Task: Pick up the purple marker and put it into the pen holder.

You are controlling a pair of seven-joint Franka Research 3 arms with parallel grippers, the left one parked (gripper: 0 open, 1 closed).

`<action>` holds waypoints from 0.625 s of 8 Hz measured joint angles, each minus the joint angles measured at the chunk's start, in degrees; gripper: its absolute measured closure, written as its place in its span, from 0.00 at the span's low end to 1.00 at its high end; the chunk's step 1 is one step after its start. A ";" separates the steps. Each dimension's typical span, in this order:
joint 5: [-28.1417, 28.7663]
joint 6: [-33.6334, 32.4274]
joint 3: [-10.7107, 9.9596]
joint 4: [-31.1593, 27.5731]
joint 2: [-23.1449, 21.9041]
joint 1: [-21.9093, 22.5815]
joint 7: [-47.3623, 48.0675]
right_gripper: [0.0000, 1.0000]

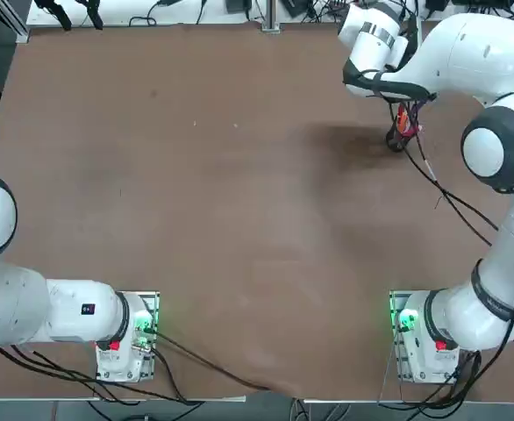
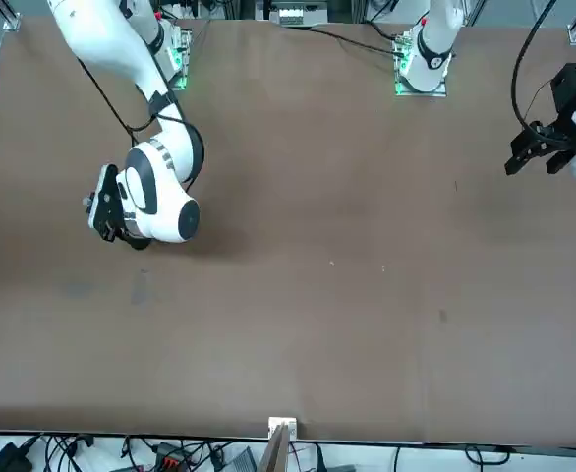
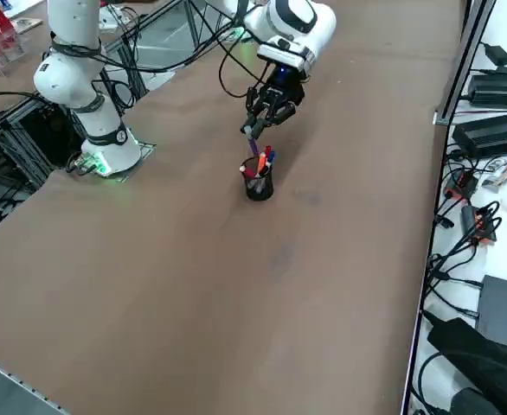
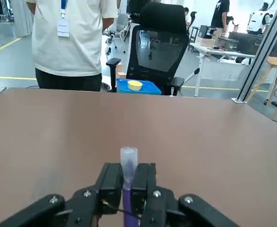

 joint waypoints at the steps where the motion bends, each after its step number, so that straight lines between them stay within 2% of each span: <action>1: 0.00 -0.19 0.00 0.00 0.01 0.28 0.14 0.85; 2: 0.00 -0.29 -0.01 0.00 0.04 0.37 0.39 0.84; 3: 0.00 -1.26 -0.02 -0.01 0.28 0.43 1.10 0.70; 5: -0.01 -3.40 -0.09 -0.01 1.63 0.83 2.09 0.34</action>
